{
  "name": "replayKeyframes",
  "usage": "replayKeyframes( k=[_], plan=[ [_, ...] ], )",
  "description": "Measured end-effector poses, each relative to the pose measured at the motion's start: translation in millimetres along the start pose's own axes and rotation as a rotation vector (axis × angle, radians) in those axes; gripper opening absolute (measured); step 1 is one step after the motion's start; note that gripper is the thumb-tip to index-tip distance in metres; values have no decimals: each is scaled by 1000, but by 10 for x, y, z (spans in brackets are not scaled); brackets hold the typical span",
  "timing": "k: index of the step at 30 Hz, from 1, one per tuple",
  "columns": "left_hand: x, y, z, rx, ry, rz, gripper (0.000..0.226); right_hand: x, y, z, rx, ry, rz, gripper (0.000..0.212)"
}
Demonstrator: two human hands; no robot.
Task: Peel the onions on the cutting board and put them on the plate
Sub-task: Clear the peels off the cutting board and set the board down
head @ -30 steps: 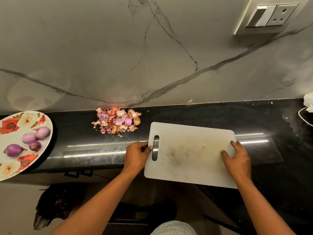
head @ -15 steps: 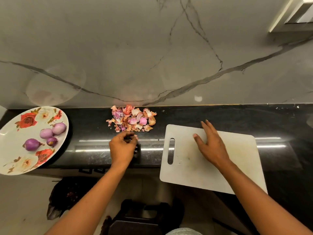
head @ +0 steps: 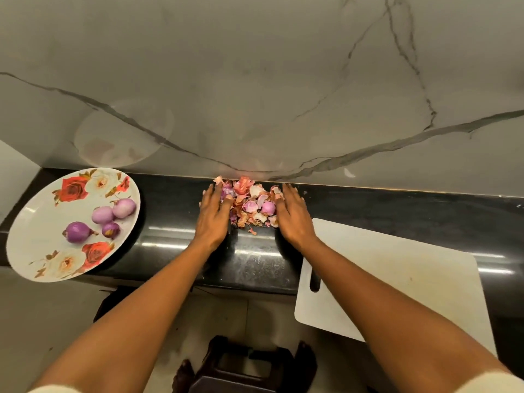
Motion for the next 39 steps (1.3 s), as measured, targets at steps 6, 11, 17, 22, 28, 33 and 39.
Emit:
replayKeyframes(
  k=[6,11,17,22,28,33,39],
  plan=[
    [-183,53,-46,3,107,-45,71,-82,-205,-398,-10,116,9,59],
    [-259,147,-117,-31,140,-104,72,-194,-274,-474,27,184,7,57],
    [-221,231,-227,150,86,-183,65,-218,-317,-543,-108,276,27,50],
    [-236,274,-263,439,22,-174,62,-271,-414,-675,-273,348,22,44],
    [-320,135,-334,964,-40,15,33,-291,-344,-852,-752,445,-127,33],
    [-303,38,-516,1402,-135,210,31,-253,-293,-952,-1268,523,-278,28],
    [-168,-13,-416,1621,-158,222,42,-164,-468,-1029,-1476,473,-311,22]
  ],
)
Point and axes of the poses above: each hand's wrist, its own x-axis away from the middle knuckle, its own z-axis out of the back of the hand, y = z × x, the point moved 10 cm from there along -x, towards the middle knuckle, and after that the axes turned 9 degrees about z, right-handed, at the moved point
